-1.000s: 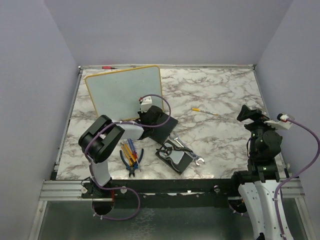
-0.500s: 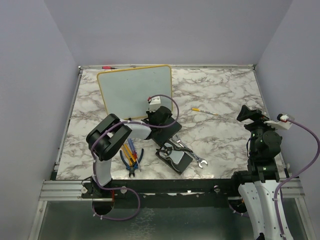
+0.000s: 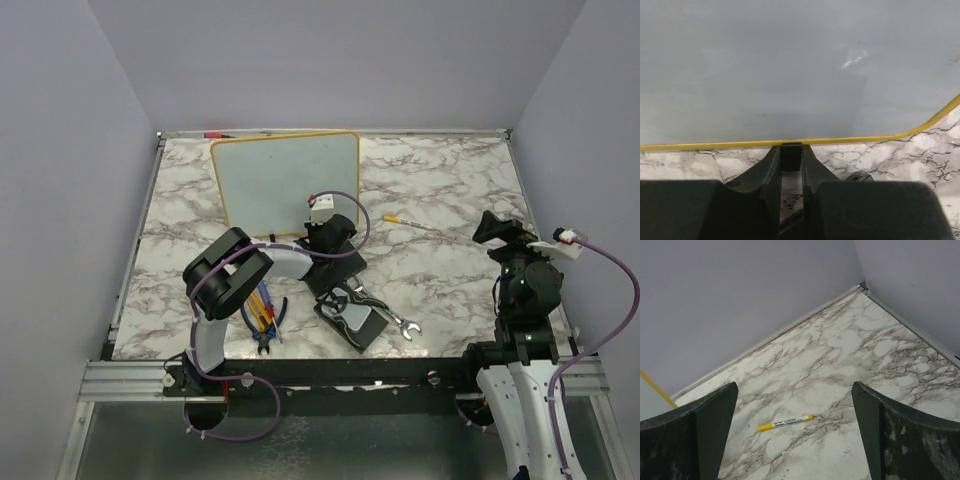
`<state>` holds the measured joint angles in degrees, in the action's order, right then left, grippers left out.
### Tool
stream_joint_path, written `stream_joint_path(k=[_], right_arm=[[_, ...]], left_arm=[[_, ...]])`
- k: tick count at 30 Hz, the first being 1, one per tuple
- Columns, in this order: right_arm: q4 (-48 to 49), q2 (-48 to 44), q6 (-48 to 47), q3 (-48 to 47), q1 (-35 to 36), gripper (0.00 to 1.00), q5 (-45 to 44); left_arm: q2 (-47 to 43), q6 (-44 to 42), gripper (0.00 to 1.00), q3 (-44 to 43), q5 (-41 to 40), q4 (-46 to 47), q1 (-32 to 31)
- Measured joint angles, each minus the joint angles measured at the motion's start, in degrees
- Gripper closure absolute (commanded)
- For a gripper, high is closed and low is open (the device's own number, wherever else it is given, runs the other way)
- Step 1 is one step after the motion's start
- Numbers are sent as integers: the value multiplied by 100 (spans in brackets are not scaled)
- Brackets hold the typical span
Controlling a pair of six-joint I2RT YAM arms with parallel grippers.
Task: Write a sentence on the whiteboard
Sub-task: Move the whiteboard to the whiteboard stand.
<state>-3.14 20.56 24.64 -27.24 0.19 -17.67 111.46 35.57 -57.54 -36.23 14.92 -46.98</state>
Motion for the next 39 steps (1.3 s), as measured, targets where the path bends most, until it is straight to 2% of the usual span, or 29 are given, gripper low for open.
stream_joint_path(k=[2, 7, 12, 20, 25, 28, 32, 35, 39], right_arm=[[0, 0, 0, 0, 0, 0, 0], [0, 0, 0, 0, 0, 0, 4], [-2, 0, 0, 0, 0, 0, 2], [0, 28, -2, 0, 0, 0, 9], [0, 184, -46, 0, 0, 0, 35], [-74, 361, -103, -76, 0, 1, 107], [-382, 669, 11, -372, 0, 6, 442], [-448, 909, 407, -450, 0, 16, 907], [-221, 1578, 1231, -258, 0, 26, 1768]], left_arm=[[9, 0, 99, -13, 0, 2, -4], [9, -24, 74, -13, 4, 2, -4], [-70, -114, 55, -13, 107, -33, -7], [-811, -398, 40, -7, 413, -472, -168], [-1445, -592, 19, -7, 570, -774, -168], [-1886, -743, 9, 48, 966, -1012, -52], [-2583, -1045, 4, 2, 1952, -1690, 474], [-2975, -1384, 2, -260, 2656, -2304, 1093], [-3432, -1858, 2, -503, 3023, -2791, 1700]])
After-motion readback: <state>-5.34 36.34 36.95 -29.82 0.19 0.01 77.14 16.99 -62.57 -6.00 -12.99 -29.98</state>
